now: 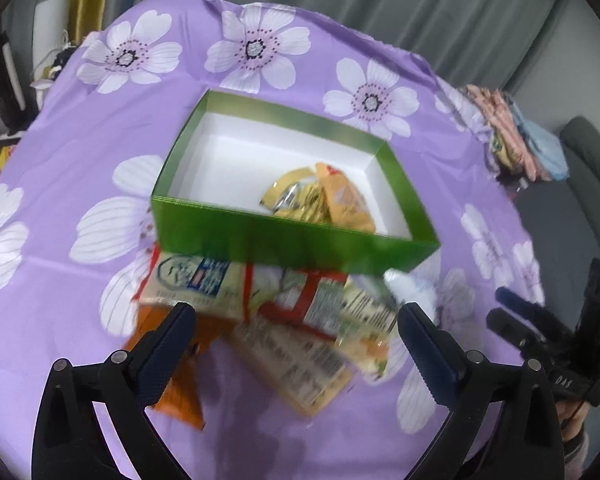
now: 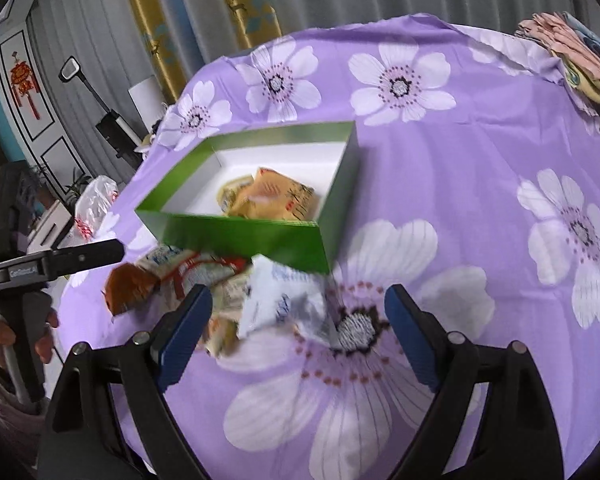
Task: Organize snacks
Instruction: 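Move the right gripper back and grasp the white wrapped packet, then carry the white packet into the green box and open the right gripper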
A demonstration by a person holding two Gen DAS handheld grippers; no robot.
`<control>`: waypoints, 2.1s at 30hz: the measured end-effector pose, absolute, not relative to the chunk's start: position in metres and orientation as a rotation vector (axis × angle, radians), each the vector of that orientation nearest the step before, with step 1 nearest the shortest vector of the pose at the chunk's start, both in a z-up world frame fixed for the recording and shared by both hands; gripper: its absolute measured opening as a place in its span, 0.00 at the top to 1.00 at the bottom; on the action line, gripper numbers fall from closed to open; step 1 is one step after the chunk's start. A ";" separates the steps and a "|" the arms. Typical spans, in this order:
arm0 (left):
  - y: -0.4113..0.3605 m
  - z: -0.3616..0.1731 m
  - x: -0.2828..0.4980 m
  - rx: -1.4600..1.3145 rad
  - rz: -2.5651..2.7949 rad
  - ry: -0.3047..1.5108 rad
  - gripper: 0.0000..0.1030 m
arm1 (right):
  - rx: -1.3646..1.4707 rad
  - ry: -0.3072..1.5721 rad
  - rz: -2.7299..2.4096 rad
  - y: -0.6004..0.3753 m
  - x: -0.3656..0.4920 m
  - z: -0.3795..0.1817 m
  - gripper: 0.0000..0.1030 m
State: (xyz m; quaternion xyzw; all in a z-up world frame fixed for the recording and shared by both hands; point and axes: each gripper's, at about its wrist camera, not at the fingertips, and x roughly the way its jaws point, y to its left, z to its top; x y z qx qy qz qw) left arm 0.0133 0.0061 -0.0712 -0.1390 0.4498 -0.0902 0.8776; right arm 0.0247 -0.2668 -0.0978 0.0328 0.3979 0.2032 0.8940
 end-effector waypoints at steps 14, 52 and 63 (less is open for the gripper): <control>-0.028 -0.076 -0.003 -0.139 -0.144 0.972 0.03 | 0.072 0.843 0.450 -0.268 0.018 -0.118 0.14; -0.119 -0.120 0.080 -0.161 -0.398 1.118 0.37 | 0.126 0.901 0.636 -0.256 0.064 -0.169 0.54; -0.116 -0.121 0.077 -0.177 -0.412 1.104 0.45 | 0.105 0.885 0.635 -0.255 0.062 -0.167 0.79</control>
